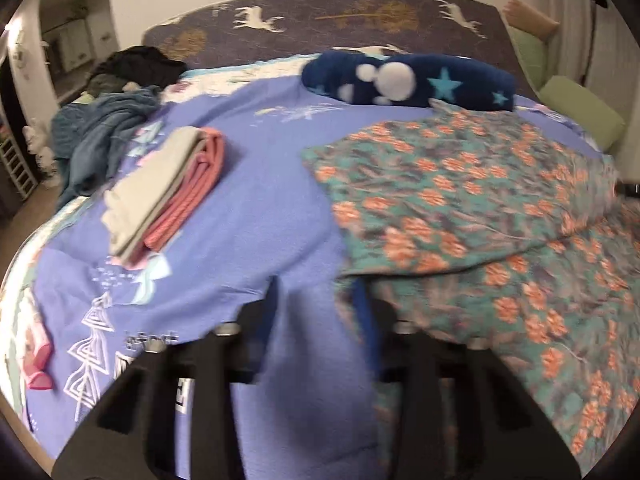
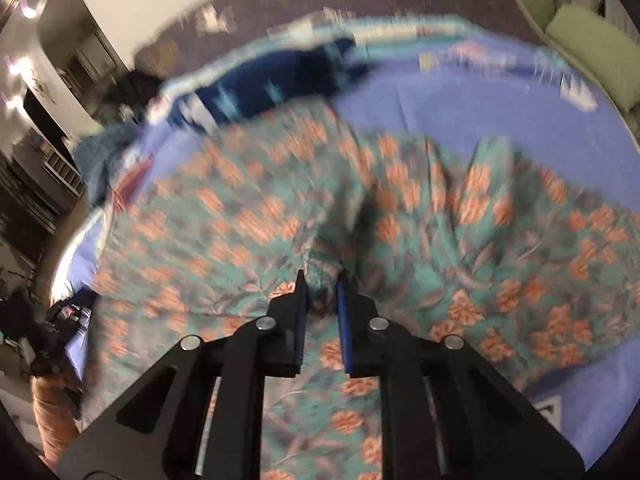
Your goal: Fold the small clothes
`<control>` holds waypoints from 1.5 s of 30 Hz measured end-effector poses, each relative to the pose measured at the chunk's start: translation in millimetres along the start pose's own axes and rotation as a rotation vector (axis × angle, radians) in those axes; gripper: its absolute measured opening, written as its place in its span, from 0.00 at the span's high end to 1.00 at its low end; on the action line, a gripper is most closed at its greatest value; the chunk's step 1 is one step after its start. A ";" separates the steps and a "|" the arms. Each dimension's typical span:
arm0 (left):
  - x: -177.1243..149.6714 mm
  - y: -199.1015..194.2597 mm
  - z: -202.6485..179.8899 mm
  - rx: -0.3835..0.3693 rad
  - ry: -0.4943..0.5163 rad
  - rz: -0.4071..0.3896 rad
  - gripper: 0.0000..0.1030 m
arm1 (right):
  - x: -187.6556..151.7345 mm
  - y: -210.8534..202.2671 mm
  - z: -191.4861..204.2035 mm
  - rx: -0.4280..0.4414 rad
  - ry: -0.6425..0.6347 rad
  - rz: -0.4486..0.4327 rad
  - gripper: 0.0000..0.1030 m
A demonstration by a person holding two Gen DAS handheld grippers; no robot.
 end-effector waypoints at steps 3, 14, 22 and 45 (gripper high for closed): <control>-3.4 0.8 -5.0 0.028 0.027 -0.004 0.72 | -2.5 -10.2 1.0 -0.122 -0.046 0.011 0.61; -5.6 -10.9 5.1 0.072 0.007 -0.023 0.71 | 17.6 16.9 -23.6 -0.055 0.075 0.042 0.58; 14.5 -15.6 21.2 -0.193 -0.185 -0.012 0.71 | 42.0 61.1 24.9 -0.291 -0.046 0.211 0.69; 2.8 11.6 17.4 -0.238 -0.222 0.049 0.93 | 139.8 225.6 348.2 0.080 -0.583 0.201 0.98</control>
Point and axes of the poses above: each gripper's, at about its wrist camera, not at the fingertips, and y roughly the way its jaws point, z to its left, x to its top, the point moved 2 cm from there along y, roughly the way its jaws point, and after that the axes turned 12 degrees about -y, right-handed, at the moved point
